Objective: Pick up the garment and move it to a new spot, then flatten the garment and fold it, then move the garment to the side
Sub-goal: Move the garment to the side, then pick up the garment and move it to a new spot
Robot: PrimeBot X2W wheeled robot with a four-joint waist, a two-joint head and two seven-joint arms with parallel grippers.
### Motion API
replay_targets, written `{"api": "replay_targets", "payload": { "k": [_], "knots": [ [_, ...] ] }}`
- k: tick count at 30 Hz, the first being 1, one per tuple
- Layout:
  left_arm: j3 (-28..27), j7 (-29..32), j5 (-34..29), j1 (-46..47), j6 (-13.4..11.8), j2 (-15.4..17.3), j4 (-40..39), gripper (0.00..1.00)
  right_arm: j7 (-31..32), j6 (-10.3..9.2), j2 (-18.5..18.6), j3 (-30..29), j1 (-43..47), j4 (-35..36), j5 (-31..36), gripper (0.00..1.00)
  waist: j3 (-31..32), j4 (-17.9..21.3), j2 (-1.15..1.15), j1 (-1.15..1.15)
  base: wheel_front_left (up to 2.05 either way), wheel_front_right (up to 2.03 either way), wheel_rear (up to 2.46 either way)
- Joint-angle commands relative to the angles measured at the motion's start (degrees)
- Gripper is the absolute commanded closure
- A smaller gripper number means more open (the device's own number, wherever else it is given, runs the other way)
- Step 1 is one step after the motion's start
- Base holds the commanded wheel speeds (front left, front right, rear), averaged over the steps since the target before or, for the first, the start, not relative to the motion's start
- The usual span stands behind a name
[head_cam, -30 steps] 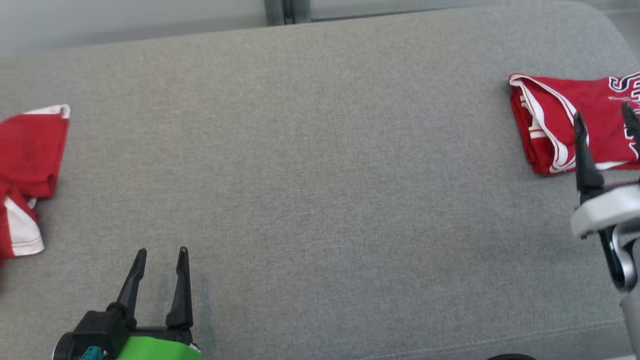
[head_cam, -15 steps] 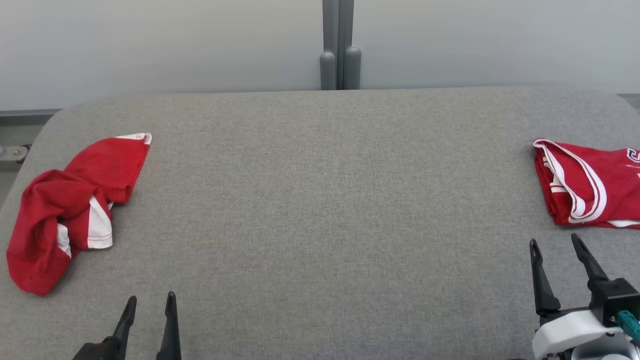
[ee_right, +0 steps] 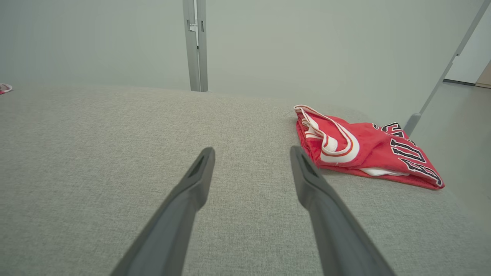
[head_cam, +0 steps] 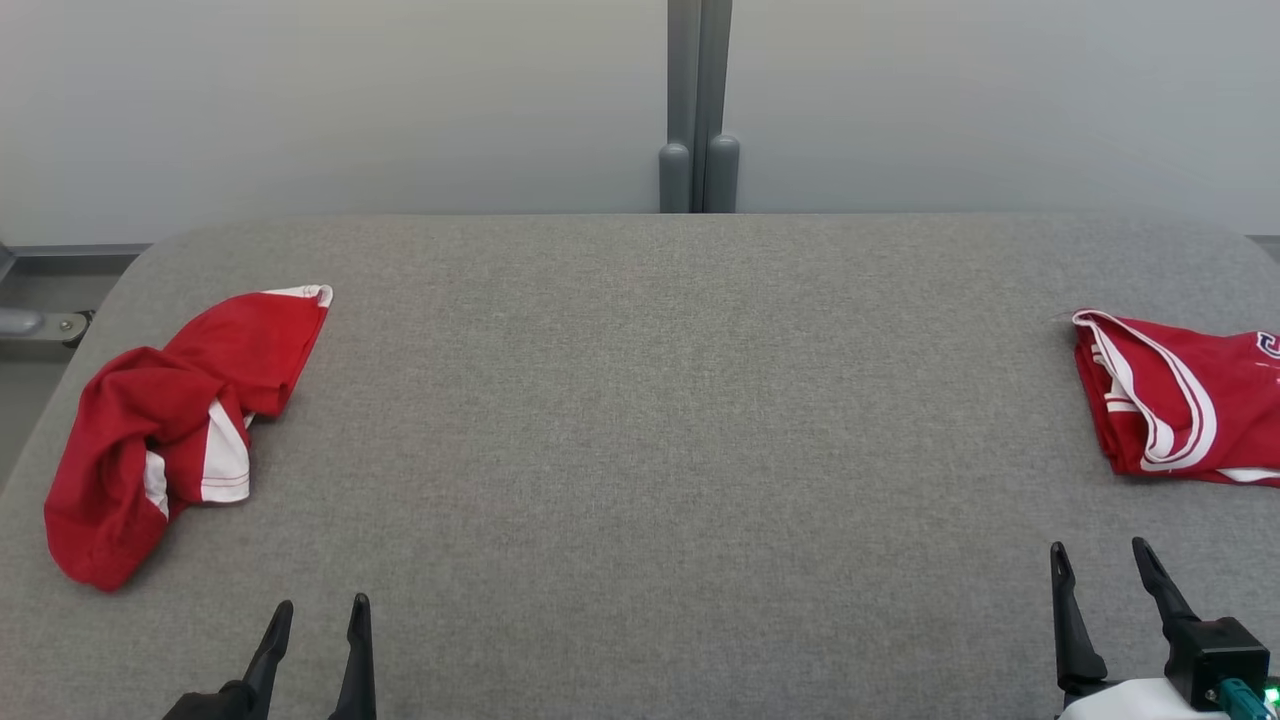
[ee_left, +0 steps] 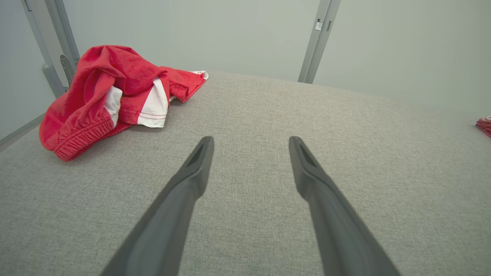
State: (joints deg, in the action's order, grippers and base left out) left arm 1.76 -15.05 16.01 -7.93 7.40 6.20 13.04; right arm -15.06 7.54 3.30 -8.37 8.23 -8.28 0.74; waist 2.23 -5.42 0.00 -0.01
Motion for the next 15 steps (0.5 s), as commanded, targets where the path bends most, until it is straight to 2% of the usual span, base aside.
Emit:
{"api": "replay_targets", "payload": {
  "k": [1, 9, 15],
  "knots": [
    [0.0, -0.1, 0.2, -0.6, 0.2, 0.5, -0.1, 0.00, -0.2, -0.11, 0.0, 0.2, 0.5, 0.1, 0.3, 0.00, 0.0, 0.2, 0.00, 0.01, 0.00, 0.00, 0.00],
    [0.3, -0.1, 0.2, 0.0, 0.2, 0.6, -0.3, 0.00, -0.2, -0.11, -0.3, 0.7, 0.2, 0.6, 0.5, 0.00, -0.3, 0.0, 0.00, 0.01, 0.00, 0.00, 0.00],
    [-0.7, -0.1, -0.5, 0.7, 0.2, -0.1, -1.0, 0.00, -0.2, -0.11, -0.3, 2.2, 0.8, 1.4, 0.5, 0.00, -0.3, -3.5, 0.00, 0.01, 0.00, 0.00, 0.00]
  ]
}}
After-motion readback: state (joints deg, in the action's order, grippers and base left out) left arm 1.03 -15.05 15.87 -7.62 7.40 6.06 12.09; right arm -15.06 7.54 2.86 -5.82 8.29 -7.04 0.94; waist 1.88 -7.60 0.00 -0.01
